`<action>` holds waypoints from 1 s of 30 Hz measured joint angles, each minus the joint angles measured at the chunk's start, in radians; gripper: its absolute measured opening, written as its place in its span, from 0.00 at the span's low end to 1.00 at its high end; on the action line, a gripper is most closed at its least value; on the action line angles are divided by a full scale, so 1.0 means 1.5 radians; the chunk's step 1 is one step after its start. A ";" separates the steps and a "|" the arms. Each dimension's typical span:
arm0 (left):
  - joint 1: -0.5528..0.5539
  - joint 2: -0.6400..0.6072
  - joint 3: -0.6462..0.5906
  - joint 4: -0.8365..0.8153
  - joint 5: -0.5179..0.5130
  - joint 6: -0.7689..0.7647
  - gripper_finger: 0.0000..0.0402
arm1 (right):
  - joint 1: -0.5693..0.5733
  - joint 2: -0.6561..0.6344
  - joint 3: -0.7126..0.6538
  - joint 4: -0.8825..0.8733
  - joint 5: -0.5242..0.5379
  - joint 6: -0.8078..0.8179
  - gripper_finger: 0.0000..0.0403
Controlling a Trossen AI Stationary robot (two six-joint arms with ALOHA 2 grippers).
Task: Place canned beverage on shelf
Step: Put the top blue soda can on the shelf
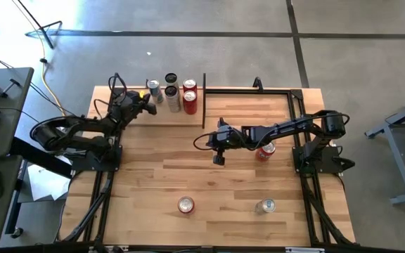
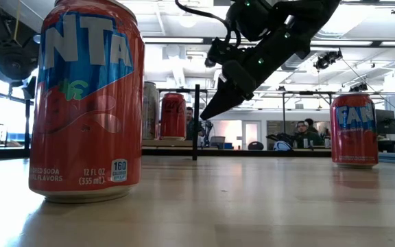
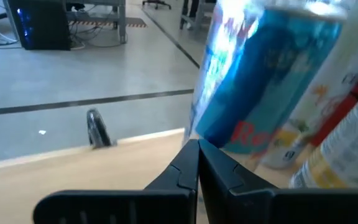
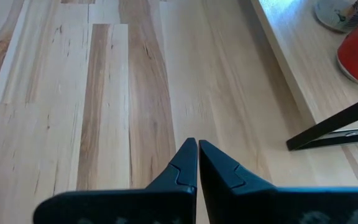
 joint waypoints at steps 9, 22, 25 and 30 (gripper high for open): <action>0.023 0.000 0.045 0.001 0.030 0.018 0.00 | 0.000 0.000 0.000 0.001 0.000 -0.010 0.00; 0.064 -0.016 0.053 -0.003 0.109 0.090 0.00 | 0.000 0.000 0.000 -0.008 0.000 -0.018 0.00; 0.064 -0.047 0.053 -0.037 0.149 0.087 0.00 | 0.000 0.000 0.000 -0.010 0.000 -0.014 0.00; 0.040 -0.104 0.050 -0.166 0.173 0.075 0.00 | 0.000 0.000 0.000 -0.011 0.000 -0.007 0.00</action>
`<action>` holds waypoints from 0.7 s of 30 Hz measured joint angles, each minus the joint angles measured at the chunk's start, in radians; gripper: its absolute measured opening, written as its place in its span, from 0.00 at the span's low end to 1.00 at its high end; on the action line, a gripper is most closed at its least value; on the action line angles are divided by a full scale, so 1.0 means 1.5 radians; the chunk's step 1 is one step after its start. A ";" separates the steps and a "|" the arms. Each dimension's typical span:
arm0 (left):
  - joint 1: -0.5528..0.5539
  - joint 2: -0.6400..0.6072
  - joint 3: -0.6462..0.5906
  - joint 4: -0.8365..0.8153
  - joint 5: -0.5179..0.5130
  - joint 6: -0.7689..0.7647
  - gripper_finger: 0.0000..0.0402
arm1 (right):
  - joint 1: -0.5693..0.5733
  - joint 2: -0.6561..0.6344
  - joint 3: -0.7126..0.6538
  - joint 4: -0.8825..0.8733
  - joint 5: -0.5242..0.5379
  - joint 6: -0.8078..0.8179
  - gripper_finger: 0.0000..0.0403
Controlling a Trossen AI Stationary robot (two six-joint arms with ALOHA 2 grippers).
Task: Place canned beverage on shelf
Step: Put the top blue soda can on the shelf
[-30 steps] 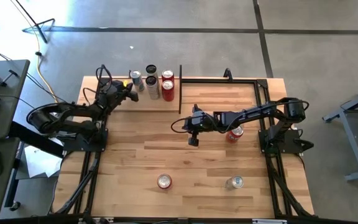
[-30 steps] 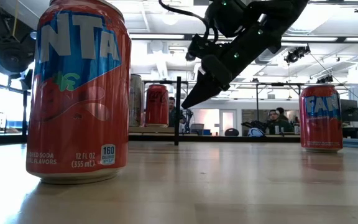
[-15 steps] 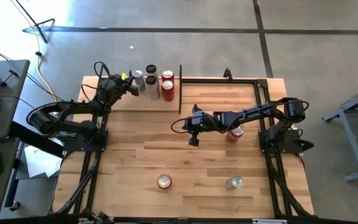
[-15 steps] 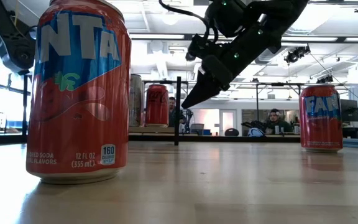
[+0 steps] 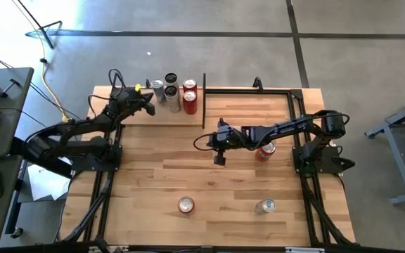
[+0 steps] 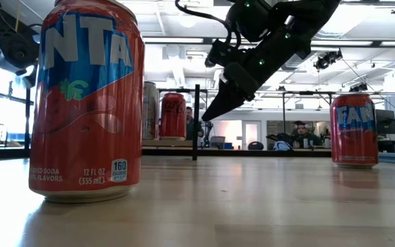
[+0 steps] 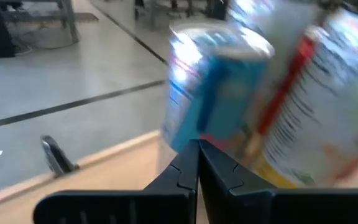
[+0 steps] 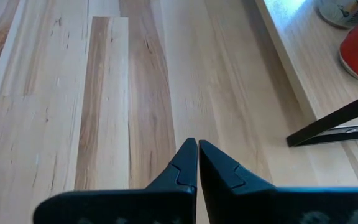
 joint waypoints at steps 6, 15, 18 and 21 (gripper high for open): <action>-0.037 -0.051 -0.040 -0.004 -0.022 -0.017 0.00 | 0.000 0.000 0.000 0.000 0.000 -0.004 0.00; -0.118 0.027 -0.048 0.132 -0.007 -0.034 0.00 | -0.001 0.000 0.000 0.003 0.000 -0.016 0.00; -0.121 0.077 -0.048 0.195 -0.014 -0.035 0.00 | -0.001 0.000 0.000 0.003 0.000 -0.024 0.00; -0.119 0.124 -0.047 0.233 -0.016 -0.039 0.00 | -0.001 0.000 0.000 0.004 0.000 -0.034 0.00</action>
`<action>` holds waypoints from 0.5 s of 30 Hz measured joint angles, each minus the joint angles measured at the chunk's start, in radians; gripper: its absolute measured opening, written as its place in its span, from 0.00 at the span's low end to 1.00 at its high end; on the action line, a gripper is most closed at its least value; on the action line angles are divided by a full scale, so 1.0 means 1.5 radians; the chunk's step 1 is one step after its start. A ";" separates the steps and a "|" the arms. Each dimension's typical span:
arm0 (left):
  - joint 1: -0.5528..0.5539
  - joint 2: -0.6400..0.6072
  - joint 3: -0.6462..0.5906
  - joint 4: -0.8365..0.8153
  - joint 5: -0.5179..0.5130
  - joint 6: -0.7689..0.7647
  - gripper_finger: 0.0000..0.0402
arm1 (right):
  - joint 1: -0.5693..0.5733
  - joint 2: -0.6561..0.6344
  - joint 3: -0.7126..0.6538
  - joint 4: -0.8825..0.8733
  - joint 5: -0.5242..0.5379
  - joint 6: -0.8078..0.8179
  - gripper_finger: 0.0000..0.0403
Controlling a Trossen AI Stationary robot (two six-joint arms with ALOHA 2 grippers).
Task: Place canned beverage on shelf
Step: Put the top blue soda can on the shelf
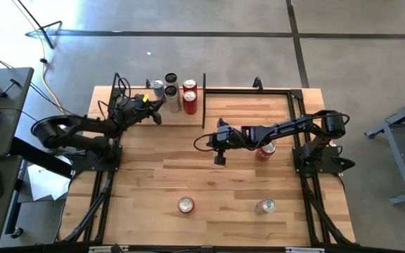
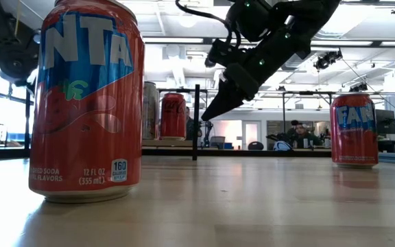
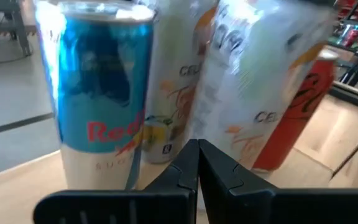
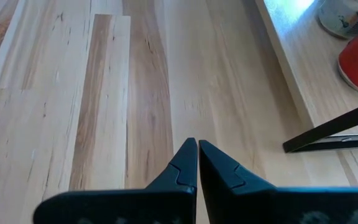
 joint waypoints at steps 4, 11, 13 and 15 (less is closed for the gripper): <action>0.001 0.047 0.001 0.058 -0.010 -0.001 0.00 | 0.000 0.000 0.000 0.000 0.000 -0.011 0.00; 0.002 0.097 0.037 0.063 -0.021 0.023 0.00 | 0.000 0.000 0.000 -0.001 0.000 0.006 0.00; 0.009 0.103 0.040 0.064 -0.033 0.024 0.00 | 0.001 0.000 0.000 -0.002 0.000 0.006 0.00; 0.019 0.105 0.040 0.058 -0.041 0.024 0.00 | 0.001 0.000 0.000 -0.004 0.000 0.008 0.00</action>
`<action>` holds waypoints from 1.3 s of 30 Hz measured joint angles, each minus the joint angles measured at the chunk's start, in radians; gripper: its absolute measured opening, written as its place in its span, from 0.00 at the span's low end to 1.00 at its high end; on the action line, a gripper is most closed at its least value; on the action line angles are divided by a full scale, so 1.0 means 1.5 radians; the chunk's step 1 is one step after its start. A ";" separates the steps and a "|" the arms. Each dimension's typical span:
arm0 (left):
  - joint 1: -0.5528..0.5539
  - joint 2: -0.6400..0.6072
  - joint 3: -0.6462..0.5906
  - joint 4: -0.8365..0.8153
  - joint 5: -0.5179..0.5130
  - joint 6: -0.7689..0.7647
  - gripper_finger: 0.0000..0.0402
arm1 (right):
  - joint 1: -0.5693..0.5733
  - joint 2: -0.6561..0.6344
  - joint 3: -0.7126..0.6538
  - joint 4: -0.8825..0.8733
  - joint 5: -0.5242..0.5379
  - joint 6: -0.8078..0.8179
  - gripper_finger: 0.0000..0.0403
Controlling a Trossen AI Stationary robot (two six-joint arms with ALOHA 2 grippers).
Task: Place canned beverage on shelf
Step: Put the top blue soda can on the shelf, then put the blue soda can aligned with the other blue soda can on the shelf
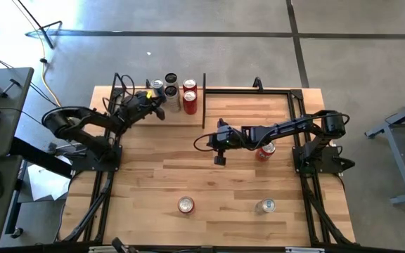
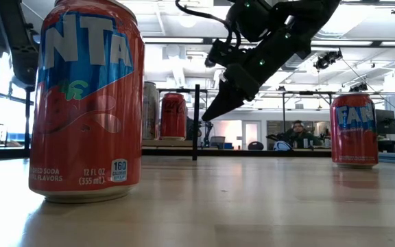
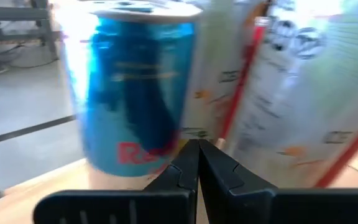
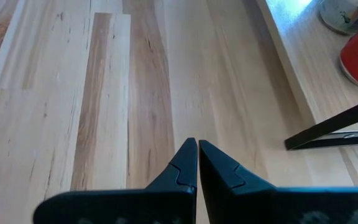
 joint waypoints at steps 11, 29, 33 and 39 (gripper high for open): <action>0.038 0.000 -0.001 -0.002 0.002 0.011 0.00 | 0.000 0.000 0.000 -0.004 0.000 0.016 0.00; 0.021 -0.110 -0.022 -0.037 0.035 0.052 0.00 | 0.004 -0.009 0.001 -0.002 0.001 0.040 0.00; 0.002 -0.176 -0.032 -0.087 0.035 0.060 0.00 | 0.015 -0.038 0.003 -0.010 0.024 0.041 0.00; -0.051 -0.267 -0.035 -0.186 0.036 0.107 0.00 | 0.056 -0.108 0.004 -0.063 0.062 0.062 0.00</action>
